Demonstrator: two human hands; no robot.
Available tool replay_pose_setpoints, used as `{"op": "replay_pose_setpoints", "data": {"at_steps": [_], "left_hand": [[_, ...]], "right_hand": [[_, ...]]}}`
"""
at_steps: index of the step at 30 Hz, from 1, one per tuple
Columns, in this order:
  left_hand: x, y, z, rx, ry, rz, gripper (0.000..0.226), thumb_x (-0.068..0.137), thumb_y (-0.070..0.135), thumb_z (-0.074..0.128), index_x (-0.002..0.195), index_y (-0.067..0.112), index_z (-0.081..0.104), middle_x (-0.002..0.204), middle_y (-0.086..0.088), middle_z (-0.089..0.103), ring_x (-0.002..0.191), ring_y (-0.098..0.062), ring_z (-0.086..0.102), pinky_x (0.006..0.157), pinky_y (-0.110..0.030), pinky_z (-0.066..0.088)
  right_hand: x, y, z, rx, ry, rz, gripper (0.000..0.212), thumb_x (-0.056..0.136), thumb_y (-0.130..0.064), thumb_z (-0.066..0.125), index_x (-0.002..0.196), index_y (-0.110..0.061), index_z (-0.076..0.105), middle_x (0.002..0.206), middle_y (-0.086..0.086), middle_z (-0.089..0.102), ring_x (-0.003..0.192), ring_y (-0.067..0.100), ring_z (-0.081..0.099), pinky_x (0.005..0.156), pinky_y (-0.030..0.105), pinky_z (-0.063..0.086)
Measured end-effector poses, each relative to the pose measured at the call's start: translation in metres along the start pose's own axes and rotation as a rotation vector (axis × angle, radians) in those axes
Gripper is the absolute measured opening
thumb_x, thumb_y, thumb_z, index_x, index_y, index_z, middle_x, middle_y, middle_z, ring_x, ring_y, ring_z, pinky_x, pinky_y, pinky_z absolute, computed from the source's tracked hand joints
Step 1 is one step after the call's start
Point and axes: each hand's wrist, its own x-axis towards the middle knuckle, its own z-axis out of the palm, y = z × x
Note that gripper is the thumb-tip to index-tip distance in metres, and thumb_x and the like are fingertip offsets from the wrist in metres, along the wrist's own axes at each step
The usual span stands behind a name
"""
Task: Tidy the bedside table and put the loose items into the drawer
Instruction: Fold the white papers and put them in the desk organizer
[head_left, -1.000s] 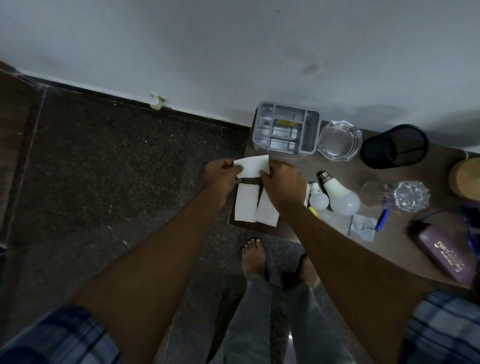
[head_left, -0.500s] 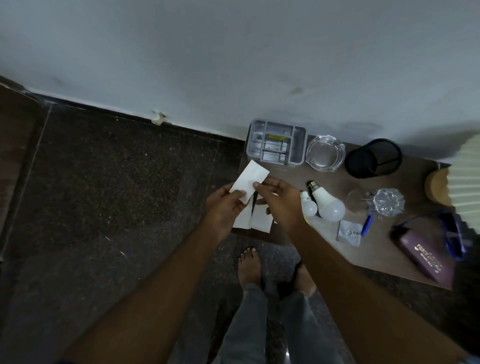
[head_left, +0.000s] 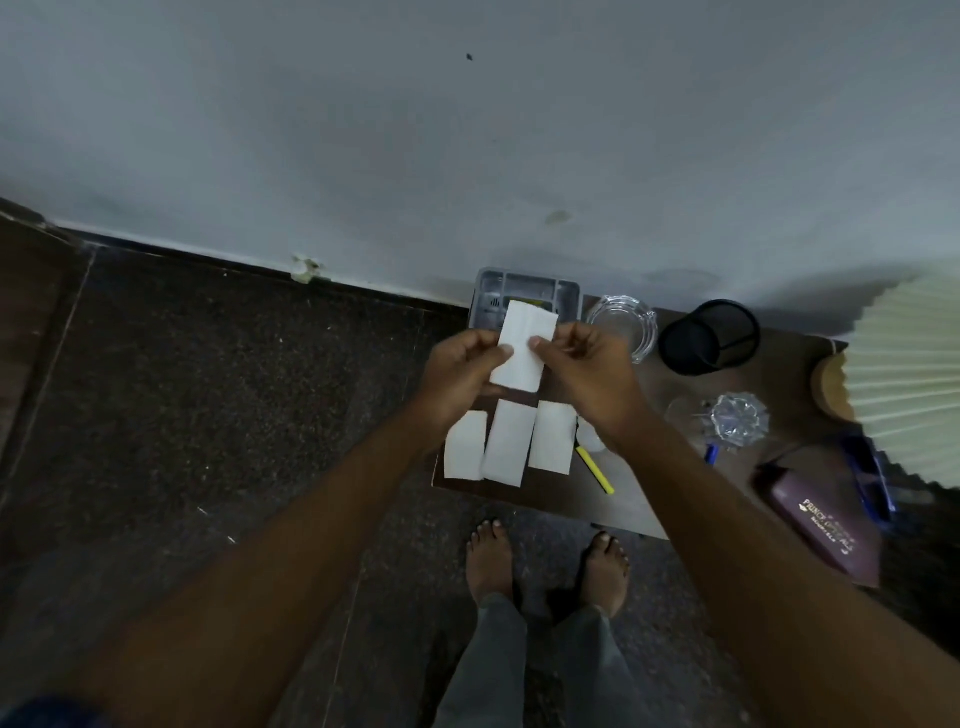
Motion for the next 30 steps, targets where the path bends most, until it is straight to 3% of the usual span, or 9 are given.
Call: {"op": "replay_pose_setpoints", "data": {"at_steps": [2, 5, 9, 17, 24, 30], "left_hand": [[0.011, 0.020, 0.003, 0.072, 0.012, 0.051, 0.021, 0.098, 0.014, 0.065, 0.115, 0.004, 0.069, 0.111, -0.011, 0.075, 0.098, -0.021, 0.075, 0.075, -0.030, 0.064], [0.028, 0.048, 0.009, 0.100, 0.046, 0.107, 0.025, 0.097, 0.009, 0.066, 0.117, -0.005, 0.067, 0.115, -0.019, 0.073, 0.102, -0.032, 0.073, 0.079, -0.038, 0.064], [0.046, 0.072, 0.016, 0.167, 0.103, 0.191, 0.020, 0.094, 0.006, 0.069, 0.111, -0.004, 0.070, 0.107, -0.021, 0.074, 0.098, -0.035, 0.074, 0.086, -0.050, 0.062], [0.063, 0.082, 0.020, 0.253, 0.200, 0.281, 0.015, 0.093, 0.010, 0.071, 0.105, 0.001, 0.072, 0.101, -0.016, 0.074, 0.097, -0.033, 0.073, 0.088, -0.050, 0.061], [0.071, 0.082, 0.017, 0.214, 0.235, 0.293, 0.013, 0.092, 0.007, 0.071, 0.104, 0.004, 0.073, 0.093, -0.009, 0.073, 0.093, -0.030, 0.075, 0.086, -0.047, 0.062], [0.077, 0.075, 0.016, 0.253, 0.226, 0.282, 0.015, 0.091, 0.007, 0.071, 0.106, 0.004, 0.073, 0.099, -0.014, 0.076, 0.093, -0.030, 0.074, 0.087, -0.047, 0.062]], "right_hand": [[0.009, -0.010, -0.006, -0.023, 0.024, -0.019, 0.030, 0.093, -0.009, 0.071, 0.094, 0.019, 0.059, 0.100, 0.036, 0.066, 0.088, 0.032, 0.070, 0.084, 0.047, 0.059], [0.023, -0.022, -0.010, -0.038, 0.054, -0.036, 0.034, 0.092, -0.009, 0.072, 0.097, 0.021, 0.059, 0.106, 0.040, 0.063, 0.105, 0.048, 0.064, 0.088, 0.057, 0.056], [0.040, -0.033, -0.011, -0.080, 0.099, -0.076, 0.024, 0.091, -0.011, 0.074, 0.096, 0.012, 0.068, 0.102, 0.032, 0.069, 0.099, 0.047, 0.067, 0.082, 0.056, 0.058], [0.068, -0.044, -0.012, -0.241, 0.122, -0.170, 0.018, 0.090, -0.020, 0.074, 0.101, -0.006, 0.074, 0.099, 0.007, 0.075, 0.085, 0.029, 0.073, 0.082, 0.048, 0.060], [0.082, -0.038, -0.013, -0.314, 0.112, -0.191, 0.014, 0.090, -0.019, 0.075, 0.094, -0.005, 0.072, 0.098, 0.008, 0.075, 0.083, 0.029, 0.073, 0.080, 0.046, 0.060], [0.090, -0.030, -0.011, -0.301, 0.106, -0.177, 0.012, 0.090, -0.019, 0.075, 0.094, -0.008, 0.073, 0.099, 0.009, 0.074, 0.083, 0.031, 0.072, 0.079, 0.043, 0.062]]}}
